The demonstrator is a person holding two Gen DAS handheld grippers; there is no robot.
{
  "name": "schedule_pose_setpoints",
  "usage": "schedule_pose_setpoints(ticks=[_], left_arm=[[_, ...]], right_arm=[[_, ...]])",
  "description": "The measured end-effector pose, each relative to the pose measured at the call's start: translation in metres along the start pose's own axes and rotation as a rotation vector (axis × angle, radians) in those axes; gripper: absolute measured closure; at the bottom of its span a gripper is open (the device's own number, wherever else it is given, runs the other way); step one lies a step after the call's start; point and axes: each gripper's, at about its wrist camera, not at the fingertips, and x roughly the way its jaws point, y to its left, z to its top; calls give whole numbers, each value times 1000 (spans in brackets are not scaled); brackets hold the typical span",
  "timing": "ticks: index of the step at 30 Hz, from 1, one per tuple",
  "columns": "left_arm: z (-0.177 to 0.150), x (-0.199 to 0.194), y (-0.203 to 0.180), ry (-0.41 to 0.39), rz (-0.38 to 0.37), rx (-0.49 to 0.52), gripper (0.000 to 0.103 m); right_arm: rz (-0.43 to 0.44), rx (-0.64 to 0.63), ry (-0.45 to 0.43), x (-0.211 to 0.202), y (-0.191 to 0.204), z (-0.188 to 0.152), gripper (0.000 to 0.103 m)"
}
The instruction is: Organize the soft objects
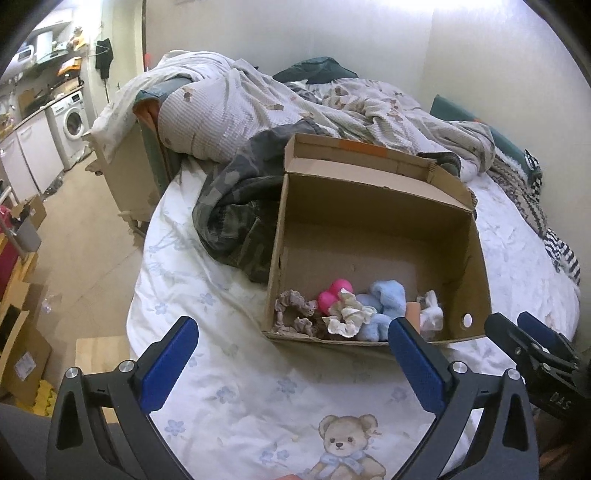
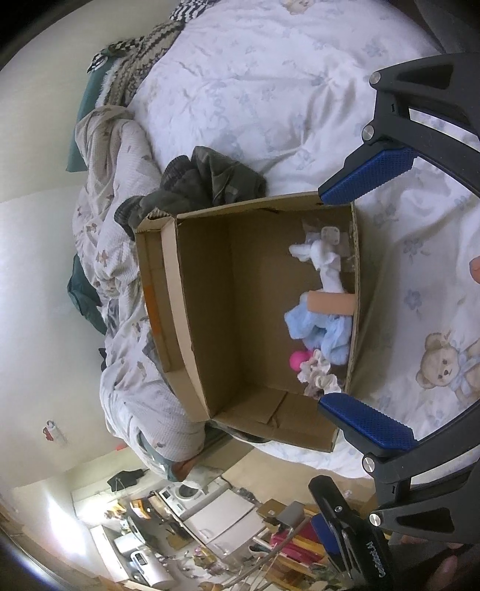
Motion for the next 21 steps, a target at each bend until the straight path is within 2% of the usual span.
schedule_pose_setpoints(ticks=[21], left_arm=[[-2,-1,-5,1,2,14,1]], right_arm=[[-9,-7,4,-2,3,-2,0]])
